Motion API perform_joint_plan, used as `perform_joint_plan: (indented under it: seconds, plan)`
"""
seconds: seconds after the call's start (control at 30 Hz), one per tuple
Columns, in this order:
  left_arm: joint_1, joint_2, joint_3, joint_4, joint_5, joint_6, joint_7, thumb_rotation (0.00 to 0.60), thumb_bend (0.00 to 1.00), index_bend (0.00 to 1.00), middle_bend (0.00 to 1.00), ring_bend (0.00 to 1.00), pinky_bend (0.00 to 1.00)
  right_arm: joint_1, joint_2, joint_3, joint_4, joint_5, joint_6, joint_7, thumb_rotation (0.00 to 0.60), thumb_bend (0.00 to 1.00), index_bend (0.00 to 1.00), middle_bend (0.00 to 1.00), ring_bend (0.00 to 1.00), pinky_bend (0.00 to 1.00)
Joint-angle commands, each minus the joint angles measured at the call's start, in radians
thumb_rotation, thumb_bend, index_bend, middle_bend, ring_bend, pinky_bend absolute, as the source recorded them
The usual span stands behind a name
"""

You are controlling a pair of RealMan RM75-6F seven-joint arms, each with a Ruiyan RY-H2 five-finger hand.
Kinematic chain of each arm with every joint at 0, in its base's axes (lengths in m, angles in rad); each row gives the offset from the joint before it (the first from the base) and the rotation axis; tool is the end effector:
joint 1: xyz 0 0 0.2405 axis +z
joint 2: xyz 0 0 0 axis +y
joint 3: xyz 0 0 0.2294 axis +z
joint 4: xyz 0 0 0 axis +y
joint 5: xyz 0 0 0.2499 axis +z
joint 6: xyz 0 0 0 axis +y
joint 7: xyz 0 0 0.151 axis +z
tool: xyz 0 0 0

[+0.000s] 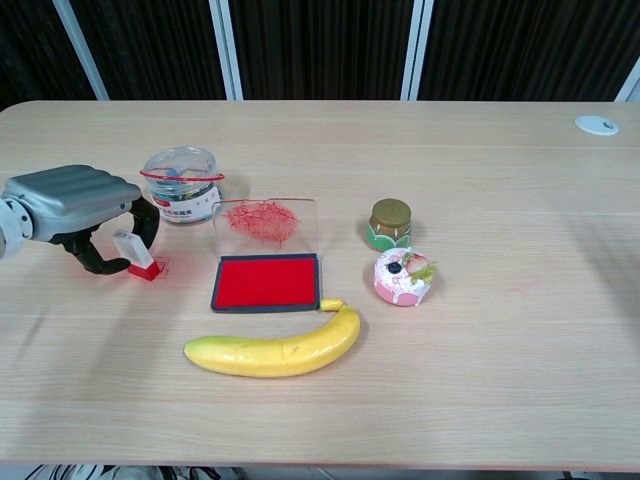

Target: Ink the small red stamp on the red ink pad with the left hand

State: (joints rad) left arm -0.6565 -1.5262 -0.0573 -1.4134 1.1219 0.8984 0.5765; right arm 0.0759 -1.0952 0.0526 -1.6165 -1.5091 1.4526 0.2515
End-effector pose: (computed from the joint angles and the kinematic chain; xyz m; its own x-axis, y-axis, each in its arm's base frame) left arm -0.1993 0.3117 -0.0693 0.7205 0.2921 0.6289 0.6878 -0.4163 -0.5946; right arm -0.3068 -0.1873 0.1134 0.1736 -0.0356 0.9842 -0.9848 -0.0011 0.1737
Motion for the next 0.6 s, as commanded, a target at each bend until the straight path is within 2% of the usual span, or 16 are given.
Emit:
perform_joint_plan:
  seconds: [0.03, 0.33, 0.6]
  plan:
    - [-0.001, -0.002, 0.001, 0.000, 0.000, 0.002, -0.001, 0.600, 0.35, 0.49, 0.47, 0.25, 0.33, 0.000, 0.000, 0.000, 0.000, 0.000, 0.000, 0.000, 0.600, 0.16, 0.00, 0.00, 0.00, 0.18]
    - [0.001, -0.009, 0.004, 0.004, 0.011, 0.021, -0.014, 0.600, 0.47, 0.58, 0.56, 0.40, 0.50, 0.000, 0.000, -0.001, -0.001, -0.001, 0.000, -0.001, 0.600, 0.16, 0.00, 0.00, 0.00, 0.18]
    - [0.012, -0.013, 0.001, -0.005, 0.055, 0.071, -0.044, 0.600, 0.52, 0.67, 0.67, 0.53, 0.61, -0.001, 0.001, -0.001, -0.003, 0.000, -0.001, 0.000, 0.600, 0.16, 0.00, 0.00, 0.00, 0.18]
